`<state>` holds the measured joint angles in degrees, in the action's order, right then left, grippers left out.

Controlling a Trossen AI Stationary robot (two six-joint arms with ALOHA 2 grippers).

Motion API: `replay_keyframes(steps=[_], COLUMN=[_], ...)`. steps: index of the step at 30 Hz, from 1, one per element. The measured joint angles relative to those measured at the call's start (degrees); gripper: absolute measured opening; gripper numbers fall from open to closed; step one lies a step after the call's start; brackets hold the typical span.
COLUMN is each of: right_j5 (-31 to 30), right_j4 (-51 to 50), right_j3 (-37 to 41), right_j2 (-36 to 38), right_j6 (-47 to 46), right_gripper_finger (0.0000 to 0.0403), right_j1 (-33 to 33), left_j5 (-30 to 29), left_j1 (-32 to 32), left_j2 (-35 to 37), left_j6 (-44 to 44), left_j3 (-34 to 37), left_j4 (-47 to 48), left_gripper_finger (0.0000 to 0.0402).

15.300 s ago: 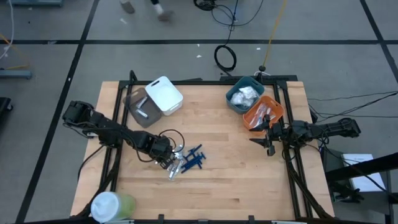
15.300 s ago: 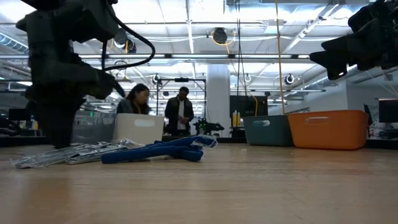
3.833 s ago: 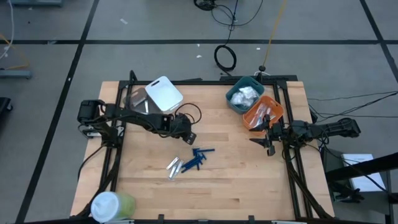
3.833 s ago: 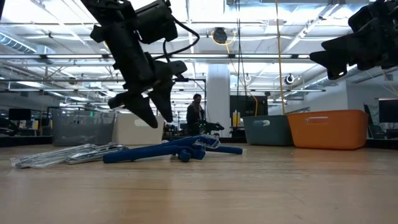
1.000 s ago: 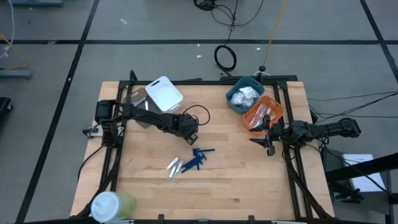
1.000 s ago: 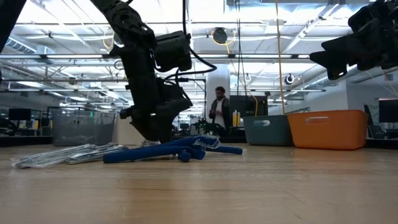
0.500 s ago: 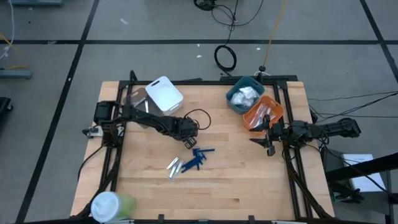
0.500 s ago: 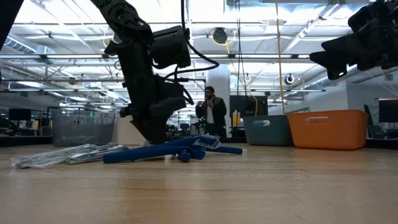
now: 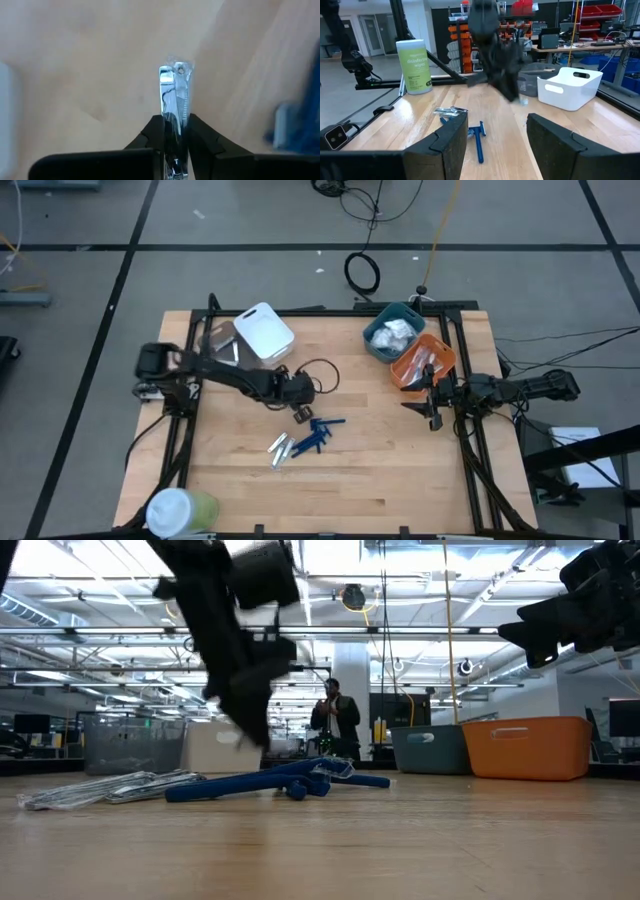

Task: Pick & Place Travel size toiletries
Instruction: Put the silver nail cutter into the black bin

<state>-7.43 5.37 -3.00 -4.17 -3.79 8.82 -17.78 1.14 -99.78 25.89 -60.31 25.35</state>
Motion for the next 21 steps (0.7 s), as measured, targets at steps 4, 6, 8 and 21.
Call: replay_keyframes(steps=[4,6,8,21], right_j5=[0.0,0.0,0.0,0.0], right_j4=[0.0,0.0,0.0,0.0], right_j3=[0.0,0.0,0.0,0.0], right_j2=[0.0,0.0,0.0,0.0], right_j6=[0.0,0.0,0.0,0.0], right_gripper_finger=[0.0192,0.0192,0.0192,0.0192], right_j1=[0.0,0.0,0.0,0.0], left_j5=[-7.2,-10.4,-14.0,-30.1], left_j1=[1.3,2.3,3.1,2.6], left_j2=[7.9,12.2,16.2,43.0], left_j6=[-0.4,-0.7,-0.7,23.5], left_j3=[0.0,0.0,0.0,16.6], left_j4=[3.6,4.7,7.1,19.6], left_gripper_finger=[0.0042,0.0042,0.0043,0.0042])
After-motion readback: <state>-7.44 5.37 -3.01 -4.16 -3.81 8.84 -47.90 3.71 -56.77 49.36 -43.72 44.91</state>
